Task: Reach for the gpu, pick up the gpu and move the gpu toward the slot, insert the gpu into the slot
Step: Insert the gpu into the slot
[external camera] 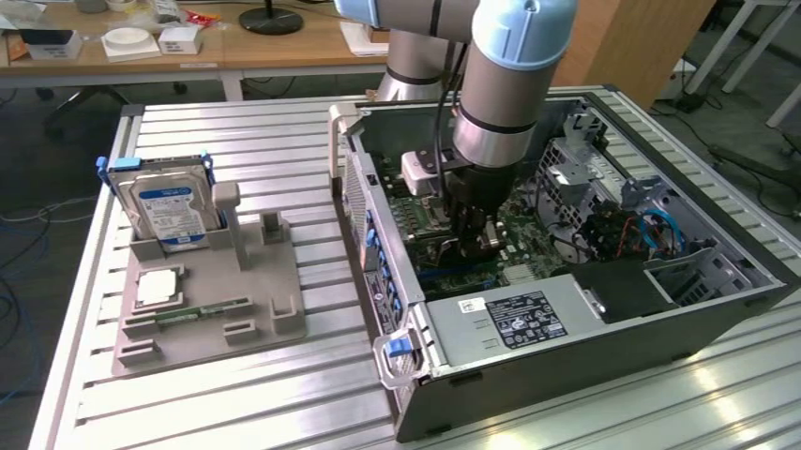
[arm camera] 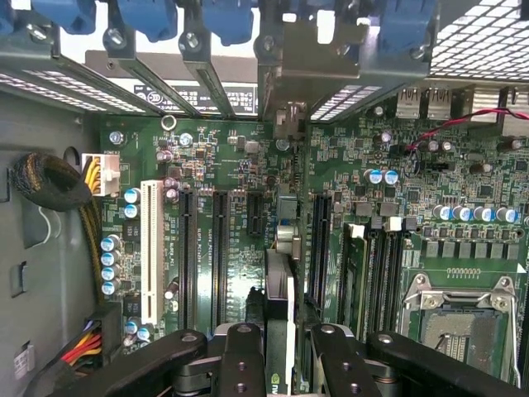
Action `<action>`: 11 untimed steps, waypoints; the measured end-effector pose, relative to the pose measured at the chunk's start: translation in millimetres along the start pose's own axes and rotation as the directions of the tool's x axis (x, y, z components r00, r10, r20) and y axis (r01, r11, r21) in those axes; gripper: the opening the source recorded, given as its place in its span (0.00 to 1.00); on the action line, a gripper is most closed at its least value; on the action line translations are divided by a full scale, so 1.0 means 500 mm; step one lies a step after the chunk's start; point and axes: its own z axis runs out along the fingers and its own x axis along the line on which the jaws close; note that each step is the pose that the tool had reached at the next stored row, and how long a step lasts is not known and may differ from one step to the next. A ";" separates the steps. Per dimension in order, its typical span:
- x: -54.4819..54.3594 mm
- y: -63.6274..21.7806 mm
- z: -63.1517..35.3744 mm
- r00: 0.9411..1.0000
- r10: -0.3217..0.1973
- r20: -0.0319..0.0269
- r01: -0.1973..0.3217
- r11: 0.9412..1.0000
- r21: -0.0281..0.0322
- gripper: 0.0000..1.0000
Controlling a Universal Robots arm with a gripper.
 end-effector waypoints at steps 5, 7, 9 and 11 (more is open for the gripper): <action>0.000 0.002 0.000 1.000 0.000 0.000 0.000 1.000 0.001 0.27; 0.000 0.003 0.000 1.000 0.000 0.000 0.000 1.000 0.005 0.27; -0.001 0.002 0.000 1.000 0.000 -0.001 0.000 1.000 0.011 0.27; -0.002 0.002 0.000 1.000 -0.001 -0.001 0.001 1.000 0.014 0.27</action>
